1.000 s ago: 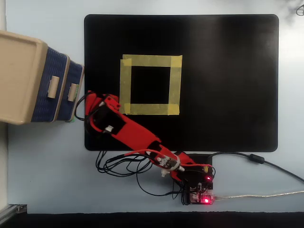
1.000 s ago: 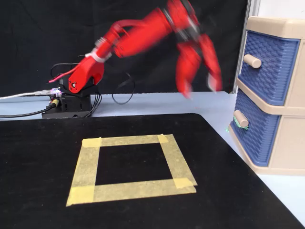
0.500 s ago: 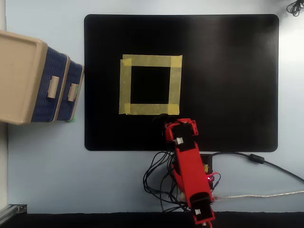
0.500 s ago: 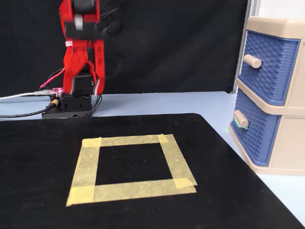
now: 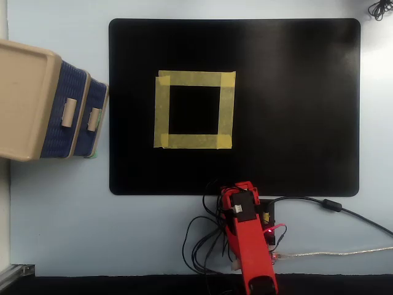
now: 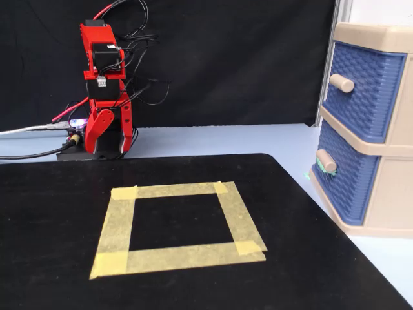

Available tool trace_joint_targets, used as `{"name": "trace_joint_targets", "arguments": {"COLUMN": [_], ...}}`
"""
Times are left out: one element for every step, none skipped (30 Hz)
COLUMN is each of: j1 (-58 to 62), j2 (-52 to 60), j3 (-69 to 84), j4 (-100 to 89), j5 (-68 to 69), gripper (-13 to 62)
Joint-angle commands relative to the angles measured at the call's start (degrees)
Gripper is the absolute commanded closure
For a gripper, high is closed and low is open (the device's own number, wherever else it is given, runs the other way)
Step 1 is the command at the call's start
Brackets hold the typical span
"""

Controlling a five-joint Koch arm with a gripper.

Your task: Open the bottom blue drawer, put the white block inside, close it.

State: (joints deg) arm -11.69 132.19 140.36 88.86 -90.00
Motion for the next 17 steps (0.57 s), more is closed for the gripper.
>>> {"name": "trace_joint_targets", "arguments": {"j1": [0.7, 1.67, 2.46, 2.81, 2.81, 2.72, 2.81, 2.72, 2.81, 2.81, 2.81, 2.81, 2.81, 2.81, 2.81, 2.81, 2.81], "j2": [2.55, 2.55, 2.55, 2.55, 2.55, 2.55, 2.46, 2.46, 2.46, 2.46, 2.46, 2.46, 2.46, 2.46, 2.46, 2.46, 2.46], "j3": [1.14, 1.32, 1.41, 1.32, 1.32, 1.14, 1.14, 1.32, 1.23, 1.23, 1.23, 1.23, 1.23, 1.23, 1.23, 1.23, 1.23], "j4": [5.63, 6.15, 6.15, 6.15, 6.15, 6.15, 6.15, 6.15, 6.15, 6.15, 6.15, 6.15, 6.15, 6.15, 6.15, 6.15, 6.15], "j5": [-0.79, -0.7, -0.7, -0.62, -0.53, -0.44, -0.44, -0.44, -0.44, -0.44, -0.44, -0.44, -0.44, -0.44, -0.44, -0.44, -0.44], "gripper": [15.4, 15.4, 15.3, 15.3, 15.3, 15.2, 15.1, 15.1, 15.1, 15.1, 15.1, 15.1, 15.1, 15.1, 15.0, 15.0, 15.0]}}
